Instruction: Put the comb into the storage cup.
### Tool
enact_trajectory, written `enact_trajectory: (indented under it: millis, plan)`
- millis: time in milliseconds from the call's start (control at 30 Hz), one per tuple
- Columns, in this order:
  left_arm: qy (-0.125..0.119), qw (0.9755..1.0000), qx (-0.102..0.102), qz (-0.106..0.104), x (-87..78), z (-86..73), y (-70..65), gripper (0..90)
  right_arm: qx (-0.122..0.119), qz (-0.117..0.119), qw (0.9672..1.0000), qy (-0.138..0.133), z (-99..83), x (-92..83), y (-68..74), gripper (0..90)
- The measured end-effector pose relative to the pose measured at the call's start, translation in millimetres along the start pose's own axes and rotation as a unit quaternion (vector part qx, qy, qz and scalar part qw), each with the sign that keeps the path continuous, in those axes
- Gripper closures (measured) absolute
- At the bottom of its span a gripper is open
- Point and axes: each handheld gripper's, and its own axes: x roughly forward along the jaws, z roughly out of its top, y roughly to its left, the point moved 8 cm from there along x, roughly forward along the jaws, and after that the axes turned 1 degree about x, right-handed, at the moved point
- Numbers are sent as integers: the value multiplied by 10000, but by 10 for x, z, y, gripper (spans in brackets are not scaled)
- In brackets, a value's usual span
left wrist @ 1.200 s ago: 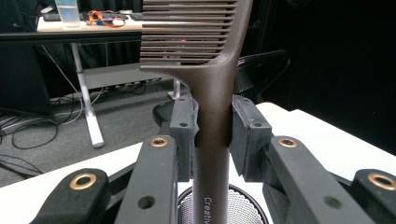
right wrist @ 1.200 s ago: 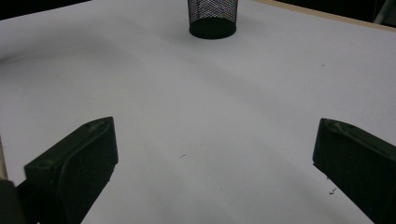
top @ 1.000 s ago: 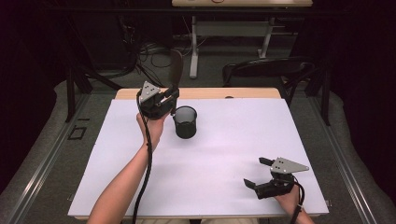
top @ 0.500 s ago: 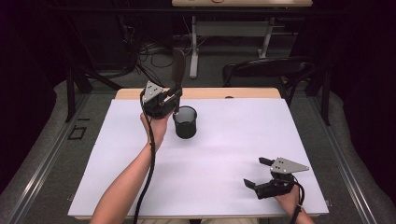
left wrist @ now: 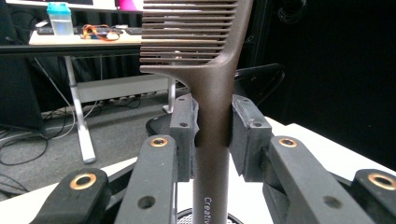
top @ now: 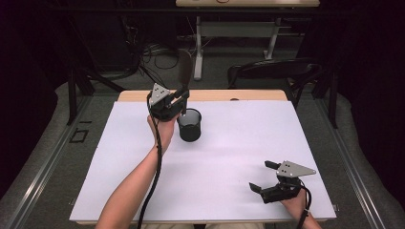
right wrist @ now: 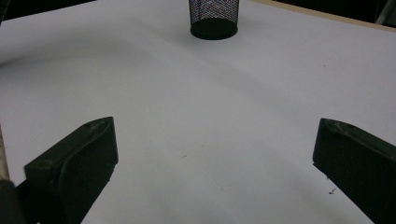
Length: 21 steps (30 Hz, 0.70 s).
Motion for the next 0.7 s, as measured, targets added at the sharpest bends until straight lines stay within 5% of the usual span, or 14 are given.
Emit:
enact_trajectory:
  millis: [700]
  plan:
    - [97, 9999, 21, -40, 115, -95, -7, 725, 0, 7, 10000, -1, -2, 4, -6, 0]
